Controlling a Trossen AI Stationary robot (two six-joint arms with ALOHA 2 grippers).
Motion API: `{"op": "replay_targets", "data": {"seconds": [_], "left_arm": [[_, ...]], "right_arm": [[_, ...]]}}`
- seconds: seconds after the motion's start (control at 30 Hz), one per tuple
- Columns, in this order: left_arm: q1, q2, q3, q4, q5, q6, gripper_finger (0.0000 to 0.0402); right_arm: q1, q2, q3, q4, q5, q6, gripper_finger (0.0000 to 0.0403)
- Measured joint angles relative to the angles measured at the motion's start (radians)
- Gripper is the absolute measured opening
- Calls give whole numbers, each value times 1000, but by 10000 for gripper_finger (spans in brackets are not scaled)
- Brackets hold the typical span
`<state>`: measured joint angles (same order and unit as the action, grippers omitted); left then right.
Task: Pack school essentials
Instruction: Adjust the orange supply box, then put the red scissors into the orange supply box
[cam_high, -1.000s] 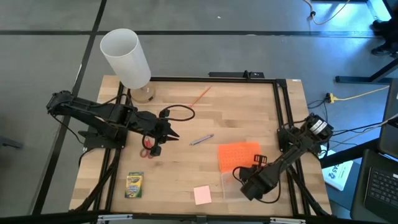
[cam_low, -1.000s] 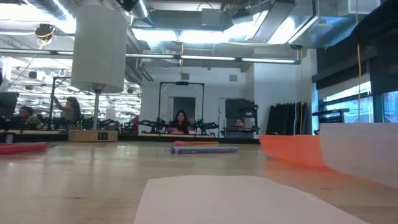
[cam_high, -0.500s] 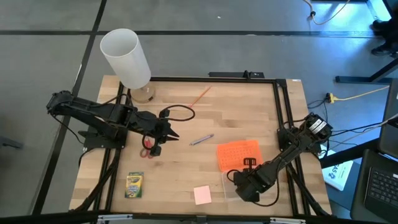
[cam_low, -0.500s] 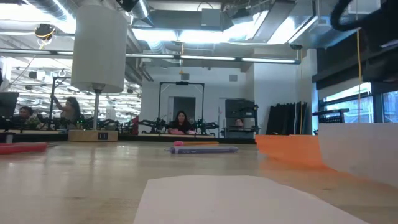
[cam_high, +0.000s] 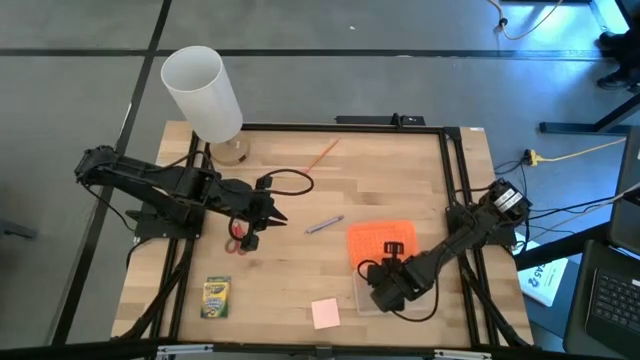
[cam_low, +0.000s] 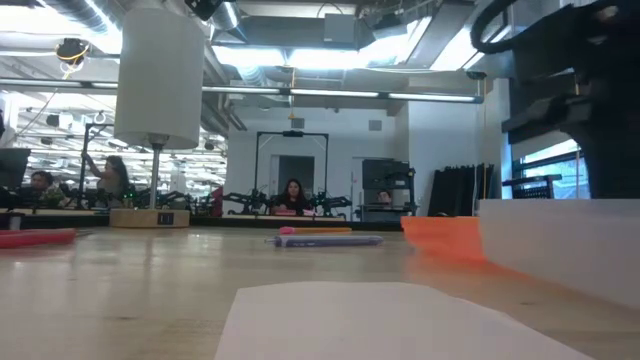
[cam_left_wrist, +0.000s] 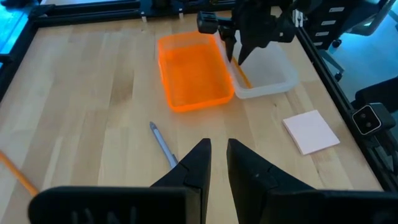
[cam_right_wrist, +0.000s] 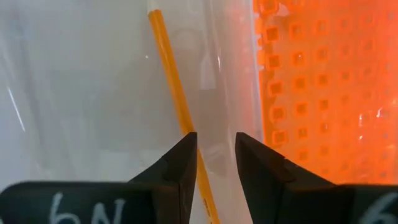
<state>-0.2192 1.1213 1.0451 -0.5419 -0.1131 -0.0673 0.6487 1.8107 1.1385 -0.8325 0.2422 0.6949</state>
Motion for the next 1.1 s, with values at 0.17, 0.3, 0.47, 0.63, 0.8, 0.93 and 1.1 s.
{"op": "replay_targets", "data": {"seconds": [0.17, 0.3, 0.47, 0.63, 0.8, 0.93, 1.1], "left_arm": [[0, 0, 0, 0, 0, 0, 47], [0, 0, 0, -1, 0, 0, 47], [0, 0, 0, -6, 0, -3, 47], [0, 0, 1, 27, 0, -78, 47], [0, 0, 1, 42, 0, -83, 47], [0, 0, 1, 41, 0, -86, 47], [1, 0, 1, 11, -7, -138, 47]], "right_arm": [[-25, 0, 0, -17, 40, -11, 113], [-39, 0, 0, -38, 48, -27, 113], [-51, 0, 0, -62, 60, -25, 113], [-50, -22, 35, -91, 29, -23, 109], [-70, -76, 95, -130, 29, -19, 102], [-96, -116, 155, -136, 79, -46, 102], [-125, -162, 197, -148, 124, -97, 101]]}}
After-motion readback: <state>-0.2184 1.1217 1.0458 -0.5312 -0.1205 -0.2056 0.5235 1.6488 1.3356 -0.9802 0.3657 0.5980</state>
